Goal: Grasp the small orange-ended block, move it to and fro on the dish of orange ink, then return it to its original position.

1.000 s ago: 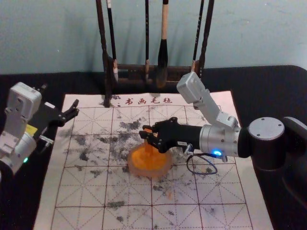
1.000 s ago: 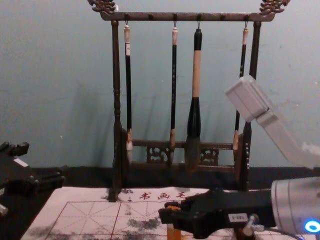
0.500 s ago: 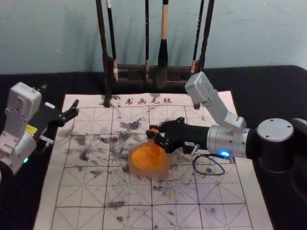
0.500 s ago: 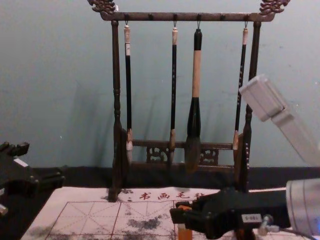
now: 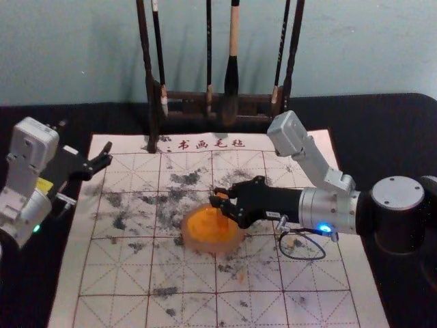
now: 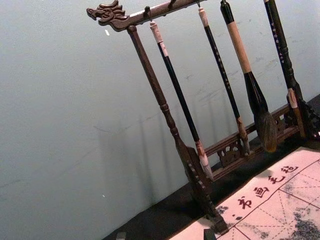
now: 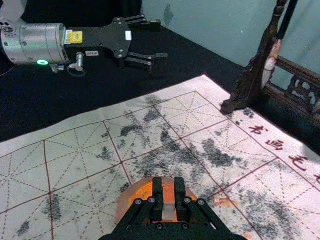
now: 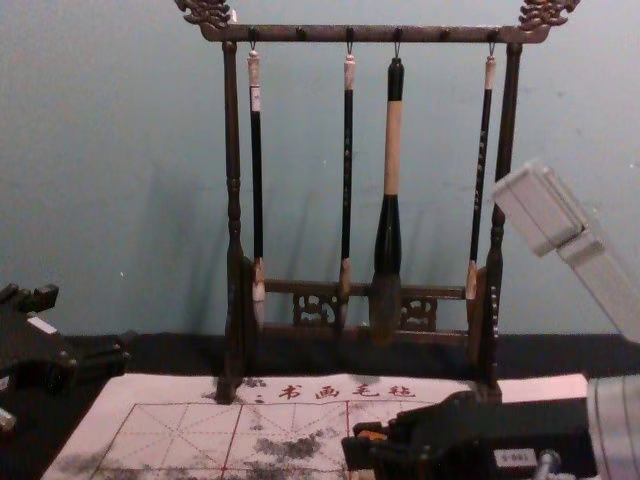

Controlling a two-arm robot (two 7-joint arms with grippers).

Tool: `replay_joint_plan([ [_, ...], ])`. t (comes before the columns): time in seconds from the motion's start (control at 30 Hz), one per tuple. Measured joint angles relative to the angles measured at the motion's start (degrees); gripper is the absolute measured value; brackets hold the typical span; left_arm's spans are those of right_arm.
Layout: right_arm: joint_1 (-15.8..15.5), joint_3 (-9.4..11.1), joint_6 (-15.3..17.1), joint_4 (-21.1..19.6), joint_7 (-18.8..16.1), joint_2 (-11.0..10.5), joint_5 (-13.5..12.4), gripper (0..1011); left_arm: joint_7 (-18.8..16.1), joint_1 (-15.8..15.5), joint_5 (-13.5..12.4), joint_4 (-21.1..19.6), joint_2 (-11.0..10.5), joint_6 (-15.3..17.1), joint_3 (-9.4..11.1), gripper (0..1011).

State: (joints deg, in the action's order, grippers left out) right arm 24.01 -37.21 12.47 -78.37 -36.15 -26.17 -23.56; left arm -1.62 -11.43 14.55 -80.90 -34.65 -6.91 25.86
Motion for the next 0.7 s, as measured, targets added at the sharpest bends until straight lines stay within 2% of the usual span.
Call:
replay_joint_plan([
  [0.23,-0.19,-0.47,0.21,-0.5,-0.27,0.01,-0.35,126,0.0,0.0,0.0,0.0,0.0,0.0,0.0,1001],
  [0.7,0.97,-1.92,0.22,0.77,-0.51,1.78,-0.55,126,0.0,0.0,0.0,0.0,0.0,0.0,0.0,1001],
])
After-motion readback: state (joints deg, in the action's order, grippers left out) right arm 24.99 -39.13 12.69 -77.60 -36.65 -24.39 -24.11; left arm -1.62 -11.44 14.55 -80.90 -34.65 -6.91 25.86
